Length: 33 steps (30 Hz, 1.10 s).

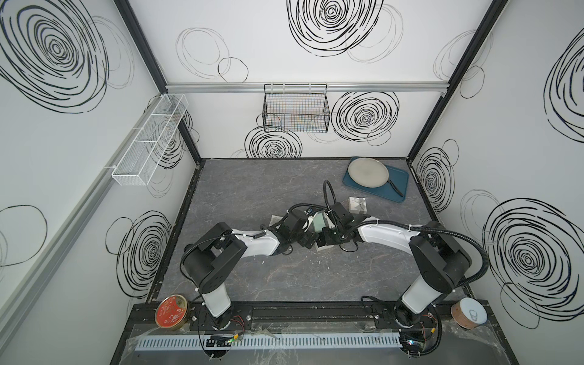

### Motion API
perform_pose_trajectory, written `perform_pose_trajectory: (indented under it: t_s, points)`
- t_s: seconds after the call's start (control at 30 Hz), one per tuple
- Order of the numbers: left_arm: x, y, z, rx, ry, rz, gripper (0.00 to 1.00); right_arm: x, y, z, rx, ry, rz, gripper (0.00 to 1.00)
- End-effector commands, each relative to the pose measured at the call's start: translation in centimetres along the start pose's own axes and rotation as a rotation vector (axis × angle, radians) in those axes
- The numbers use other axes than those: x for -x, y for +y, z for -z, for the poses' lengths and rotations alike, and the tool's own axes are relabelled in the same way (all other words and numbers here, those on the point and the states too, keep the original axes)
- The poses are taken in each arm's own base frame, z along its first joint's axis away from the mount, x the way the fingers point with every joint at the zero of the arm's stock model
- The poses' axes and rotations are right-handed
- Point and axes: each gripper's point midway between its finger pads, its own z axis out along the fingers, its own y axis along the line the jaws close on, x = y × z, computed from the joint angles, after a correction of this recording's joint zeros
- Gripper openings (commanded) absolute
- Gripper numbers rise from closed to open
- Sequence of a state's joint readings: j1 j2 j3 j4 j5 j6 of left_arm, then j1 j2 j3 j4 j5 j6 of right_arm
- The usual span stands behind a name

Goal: Take the rings out of the lift-off lid box
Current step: Take out the ring from the jewelry box.

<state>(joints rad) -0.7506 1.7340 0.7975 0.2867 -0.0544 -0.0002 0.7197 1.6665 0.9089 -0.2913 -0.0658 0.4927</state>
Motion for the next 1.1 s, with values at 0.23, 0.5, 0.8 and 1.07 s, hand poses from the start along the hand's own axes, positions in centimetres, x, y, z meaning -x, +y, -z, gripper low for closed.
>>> perform_pose_trajectory:
  t_s: [0.23,0.5,0.8,1.07]
  points:
    - [0.5,-0.3,-0.7,0.0,-0.006,-0.028,1.0,0.3,0.4,-0.4,-0.041,0.003,0.021,0.09]
    - [0.1,-0.5,-1.2,-0.004,0.009,-0.026,1.0,0.5,0.7,0.5,-0.033,-0.016,0.032,0.0]
    - [-0.1,-0.5,-1.5,-0.004,0.022,-0.027,1.0,0.7,1.3,1.4,-0.001,-0.045,0.042,0.0]
    - [-0.2,-0.4,-1.5,-0.007,0.02,-0.018,1.0,0.6,1.2,2.2,0.017,-0.086,0.033,0.0]
